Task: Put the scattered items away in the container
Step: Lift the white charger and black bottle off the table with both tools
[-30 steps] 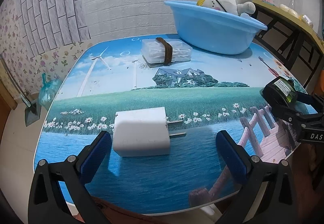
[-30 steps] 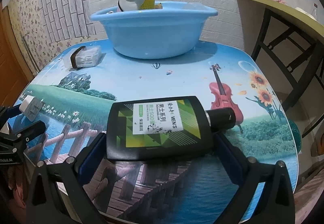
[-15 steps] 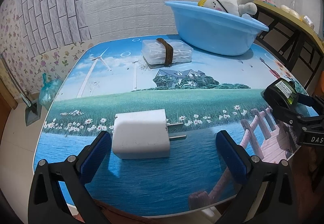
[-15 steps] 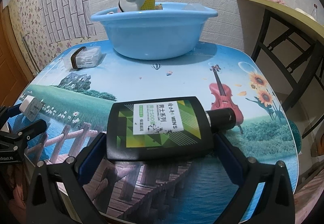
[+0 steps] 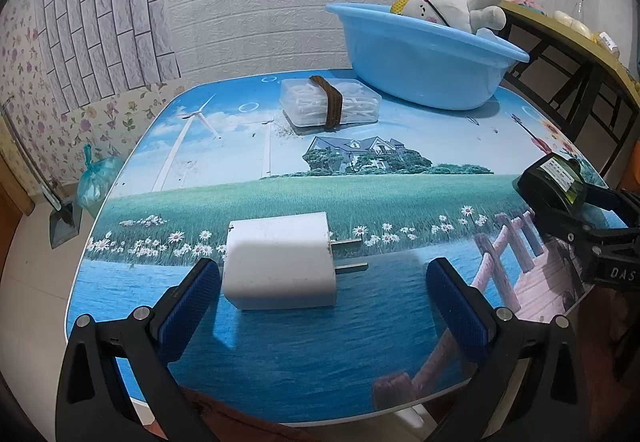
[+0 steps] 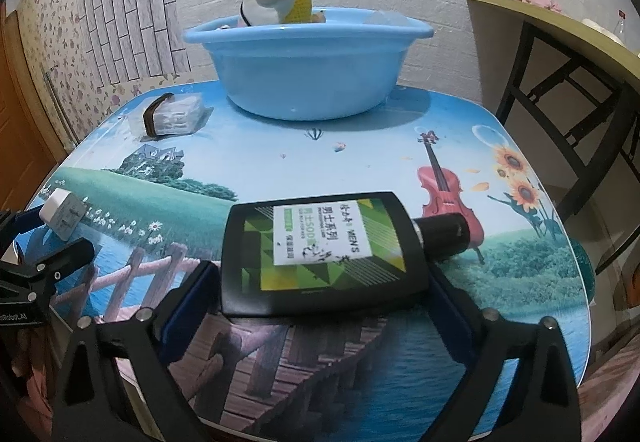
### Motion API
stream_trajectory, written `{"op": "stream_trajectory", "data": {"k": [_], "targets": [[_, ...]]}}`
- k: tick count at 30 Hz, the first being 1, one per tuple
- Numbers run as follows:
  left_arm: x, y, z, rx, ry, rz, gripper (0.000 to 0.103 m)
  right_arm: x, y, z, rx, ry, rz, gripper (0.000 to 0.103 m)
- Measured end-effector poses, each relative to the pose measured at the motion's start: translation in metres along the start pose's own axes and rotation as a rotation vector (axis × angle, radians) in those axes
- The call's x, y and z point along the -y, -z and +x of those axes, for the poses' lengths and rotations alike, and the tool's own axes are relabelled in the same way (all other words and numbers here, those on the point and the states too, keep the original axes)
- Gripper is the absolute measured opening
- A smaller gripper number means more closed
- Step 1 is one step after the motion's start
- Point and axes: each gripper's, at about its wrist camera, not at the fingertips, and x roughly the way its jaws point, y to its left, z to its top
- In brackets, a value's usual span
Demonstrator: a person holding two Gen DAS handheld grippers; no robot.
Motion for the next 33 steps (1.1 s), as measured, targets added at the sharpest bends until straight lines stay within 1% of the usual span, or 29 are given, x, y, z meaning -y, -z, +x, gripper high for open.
{"op": "stream_trajectory", "data": {"k": [1, 6, 13, 15, 17, 18, 25, 28, 31, 33], "targets": [[0.000, 0.000, 0.000, 0.001, 0.003, -0.001, 0.103, 0.001, 0.000, -0.001, 0.005, 0.001, 0.003, 0.091], [-0.001, 0.001, -0.001, 0.007, 0.008, -0.007, 0.102, 0.001, -0.001, -0.001, 0.010, -0.007, 0.005, 0.091], [-0.007, 0.000, -0.004, 0.018, 0.013, -0.030, 0.093, -0.001, -0.001, 0.000, 0.007, -0.006, -0.003, 0.093], [-0.009, -0.001, -0.004, 0.023, 0.011, -0.040, 0.084, -0.001, 0.000, 0.000, 0.008, -0.008, -0.003, 0.093], [-0.012, -0.002, -0.006, 0.032, 0.001, -0.054, 0.065, -0.001, 0.000, 0.000, 0.009, -0.009, -0.004, 0.093], [-0.014, -0.002, -0.006, 0.034, -0.004, -0.061, 0.061, -0.001, 0.000, 0.000, 0.009, -0.009, -0.004, 0.093], [-0.017, -0.003, -0.007, 0.032, 0.007, -0.067, 0.061, 0.000, 0.000, -0.002, 0.016, -0.016, 0.005, 0.090], [-0.019, -0.005, -0.010, 0.039, 0.008, -0.073, 0.061, 0.003, -0.001, -0.008, 0.045, -0.027, 0.012, 0.090], [-0.019, -0.011, -0.019, 0.068, 0.004, -0.067, 0.061, 0.003, -0.005, -0.017, 0.088, -0.025, 0.006, 0.089], [-0.018, -0.016, -0.025, 0.084, 0.003, -0.064, 0.061, 0.004, -0.006, -0.020, 0.099, -0.032, 0.007, 0.089]]}}
